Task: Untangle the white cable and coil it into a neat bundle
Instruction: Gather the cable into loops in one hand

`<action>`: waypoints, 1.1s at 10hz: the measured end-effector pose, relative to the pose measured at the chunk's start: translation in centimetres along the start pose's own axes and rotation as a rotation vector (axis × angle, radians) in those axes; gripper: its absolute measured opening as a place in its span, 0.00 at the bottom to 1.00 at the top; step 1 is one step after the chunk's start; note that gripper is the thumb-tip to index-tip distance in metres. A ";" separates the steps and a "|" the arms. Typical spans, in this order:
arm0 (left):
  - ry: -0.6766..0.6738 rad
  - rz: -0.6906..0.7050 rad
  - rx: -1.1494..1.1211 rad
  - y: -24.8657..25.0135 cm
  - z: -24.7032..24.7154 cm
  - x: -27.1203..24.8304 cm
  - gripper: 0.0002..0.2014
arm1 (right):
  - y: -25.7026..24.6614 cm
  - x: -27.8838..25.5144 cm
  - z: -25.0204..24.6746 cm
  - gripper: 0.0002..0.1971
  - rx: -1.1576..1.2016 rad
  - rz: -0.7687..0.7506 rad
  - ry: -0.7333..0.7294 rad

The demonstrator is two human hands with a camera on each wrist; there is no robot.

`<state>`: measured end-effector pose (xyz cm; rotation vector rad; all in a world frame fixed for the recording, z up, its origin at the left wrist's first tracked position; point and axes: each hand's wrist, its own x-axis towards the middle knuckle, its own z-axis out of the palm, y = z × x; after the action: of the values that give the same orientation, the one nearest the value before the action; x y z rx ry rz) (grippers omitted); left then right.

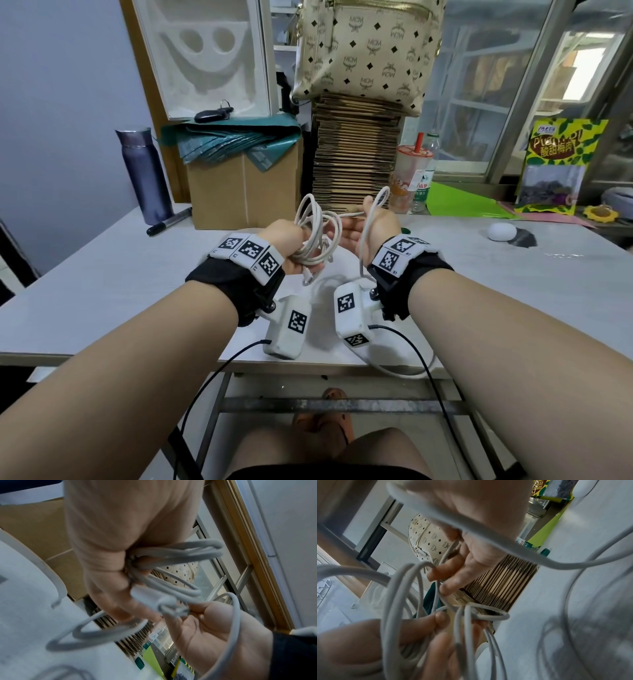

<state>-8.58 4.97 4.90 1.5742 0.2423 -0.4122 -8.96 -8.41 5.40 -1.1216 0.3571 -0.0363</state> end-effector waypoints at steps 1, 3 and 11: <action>-0.052 -0.018 -0.013 -0.4 0.3 0.2 0.17 | 0.1 0.5 0.3 0.20 -0.026 0.014 0.031; 0.028 0.042 0.003 0.1 0.7 -0.3 0.17 | 0.2 0.2 -0.1 0.15 -0.203 -0.033 -0.038; -0.161 0.416 -0.129 -0.4 1.2 0.2 0.14 | 1.0 0.4 -1.0 0.12 -0.624 0.140 -0.008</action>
<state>-8.70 3.82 4.48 1.4111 -0.1786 -0.1912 -9.04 -8.94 4.03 -1.7088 0.4536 0.2167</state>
